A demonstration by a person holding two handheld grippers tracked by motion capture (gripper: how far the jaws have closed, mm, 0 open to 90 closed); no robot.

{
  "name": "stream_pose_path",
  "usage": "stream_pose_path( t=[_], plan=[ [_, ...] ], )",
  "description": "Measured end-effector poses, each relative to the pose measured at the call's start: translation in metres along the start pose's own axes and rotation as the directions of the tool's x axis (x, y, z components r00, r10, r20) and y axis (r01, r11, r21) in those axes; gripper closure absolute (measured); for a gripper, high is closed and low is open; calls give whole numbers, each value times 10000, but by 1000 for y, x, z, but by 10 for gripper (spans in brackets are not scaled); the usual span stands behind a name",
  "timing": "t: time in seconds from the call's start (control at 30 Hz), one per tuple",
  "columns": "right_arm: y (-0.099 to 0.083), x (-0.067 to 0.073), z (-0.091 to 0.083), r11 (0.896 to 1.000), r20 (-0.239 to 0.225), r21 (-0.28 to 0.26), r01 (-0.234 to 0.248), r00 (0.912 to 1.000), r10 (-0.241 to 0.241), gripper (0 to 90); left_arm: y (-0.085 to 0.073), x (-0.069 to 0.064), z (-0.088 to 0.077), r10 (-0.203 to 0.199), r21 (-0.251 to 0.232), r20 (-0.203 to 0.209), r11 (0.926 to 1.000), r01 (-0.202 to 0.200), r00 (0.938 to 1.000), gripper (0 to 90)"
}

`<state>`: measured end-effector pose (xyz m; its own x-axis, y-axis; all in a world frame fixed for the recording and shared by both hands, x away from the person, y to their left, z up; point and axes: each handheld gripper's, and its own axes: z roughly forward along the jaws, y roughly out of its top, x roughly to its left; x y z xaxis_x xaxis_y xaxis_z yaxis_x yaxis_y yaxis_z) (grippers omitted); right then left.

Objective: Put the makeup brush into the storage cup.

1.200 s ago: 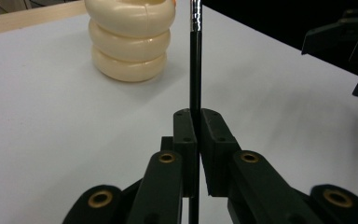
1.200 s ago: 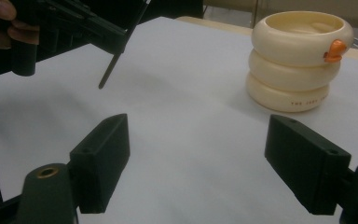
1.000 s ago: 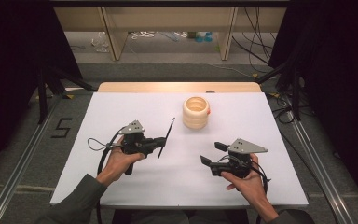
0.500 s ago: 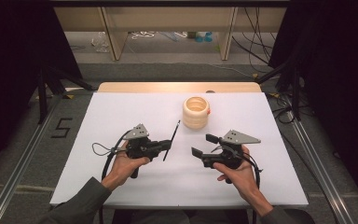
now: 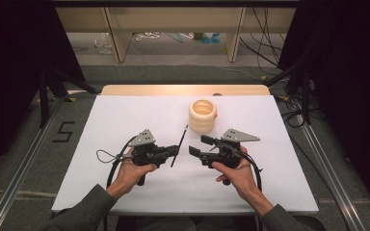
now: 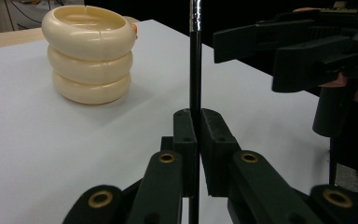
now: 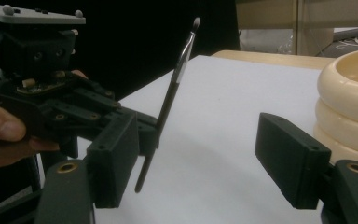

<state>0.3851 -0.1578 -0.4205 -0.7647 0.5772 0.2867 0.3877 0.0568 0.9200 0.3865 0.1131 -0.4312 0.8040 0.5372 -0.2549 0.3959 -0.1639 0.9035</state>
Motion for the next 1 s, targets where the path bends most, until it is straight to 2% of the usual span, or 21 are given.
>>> stream_pose_path(
  t=[0.13,0.27,0.37,0.5,0.53,0.6,0.63,0.7,0.8,0.83,0.93,1.0],
  plan=[
    [2,0,7,9999,-117,-123,-58,9999,57,341,0,-3,1,-8,-40,77,10000,9,10000,848],
    [5,1,12,9999,-137,119,-74,9999,76,373,0,-3,2,-15,-48,111,10000,15,9999,848],
    [5,0,17,9998,-239,-82,-182,9996,180,404,0,-2,1,39,-88,103,10000,-38,9999,848],
    [6,-3,21,9992,-412,-128,-375,9985,369,454,0,-4,2,26,-119,94,9999,-25,10000,848],
    [6,-3,22,9985,-433,-48,-545,9976,542,467,0,-4,2,40,-145,91,9999,-38,10000,848],
    [6,-3,23,9987,-506,-192,-474,9976,464,500,1,-4,2,77,-155,107,9999,-75,9999,848],
    [6,-2,23,9973,-612,-76,-727,9955,721,522,0,-4,2,41,-171,117,9998,-39,9999,848],
    [7,-3,25,9977,-632,-219,-644,9960,629,547,0,-5,2,61,-149,97,9999,-60,9999,848],
    [7,-3,27,9971,-756,-198,-737,9945,720,579,0,-5,3,86,-186,151,9998,-83,9998,848],
    [7,-3,28,9959,-800,-122,-895,9929,882,590,1,-6,2,131,-195,122,9997,-128,9998,848],
    [7,-3,30,9962,-950,-210,-846,9921,823,631,1,-6,2,102,-263,134,9996,-99,9999,848],
    [7,-2,30,9945,-1095,-147,-1036,9888,1014,657,1,-7,2,86,-286,151,9996,-82,9998,848]
  ],
)
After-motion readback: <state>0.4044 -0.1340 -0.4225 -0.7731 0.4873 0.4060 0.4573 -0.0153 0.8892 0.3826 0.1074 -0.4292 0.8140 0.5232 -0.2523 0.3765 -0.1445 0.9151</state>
